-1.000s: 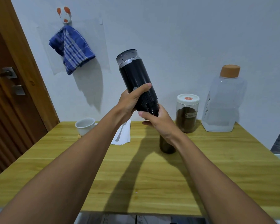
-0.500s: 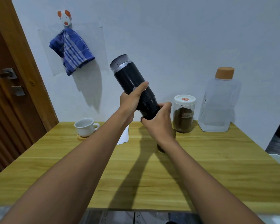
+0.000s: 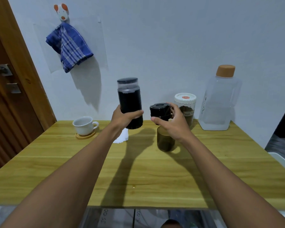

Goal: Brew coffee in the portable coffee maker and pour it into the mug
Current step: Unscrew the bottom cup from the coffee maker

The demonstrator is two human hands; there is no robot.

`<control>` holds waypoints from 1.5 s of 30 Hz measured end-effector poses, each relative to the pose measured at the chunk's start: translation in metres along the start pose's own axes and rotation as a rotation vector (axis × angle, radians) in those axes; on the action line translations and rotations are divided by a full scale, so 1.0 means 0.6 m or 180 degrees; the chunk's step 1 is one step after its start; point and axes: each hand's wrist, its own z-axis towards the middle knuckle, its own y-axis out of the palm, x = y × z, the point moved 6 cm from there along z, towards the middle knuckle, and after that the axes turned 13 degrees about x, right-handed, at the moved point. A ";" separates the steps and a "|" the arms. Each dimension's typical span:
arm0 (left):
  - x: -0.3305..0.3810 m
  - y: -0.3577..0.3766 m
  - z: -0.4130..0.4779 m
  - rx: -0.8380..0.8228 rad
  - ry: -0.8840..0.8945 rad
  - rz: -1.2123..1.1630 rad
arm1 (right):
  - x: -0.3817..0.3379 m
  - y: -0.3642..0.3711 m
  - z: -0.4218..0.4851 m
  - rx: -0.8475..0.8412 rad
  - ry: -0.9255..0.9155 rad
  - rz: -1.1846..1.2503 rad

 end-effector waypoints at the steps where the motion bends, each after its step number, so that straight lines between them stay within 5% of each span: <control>1: -0.016 0.001 -0.005 -0.0029 -0.0015 0.0104 | 0.004 -0.002 0.000 0.0003 -0.0020 -0.0035; 23: -0.174 0.033 -0.044 -0.0168 -0.0306 0.0711 | 0.044 0.019 -0.016 -0.0105 -0.0075 -0.0068; 33: -0.098 -0.044 -0.050 -0.0727 -0.0388 0.1777 | 0.046 0.034 -0.060 -0.0152 -0.0080 -0.0239; 45: 0.013 -0.043 -0.105 -0.1205 0.0303 0.1847 | 0.022 0.089 -0.123 -0.0301 -0.0480 -0.0561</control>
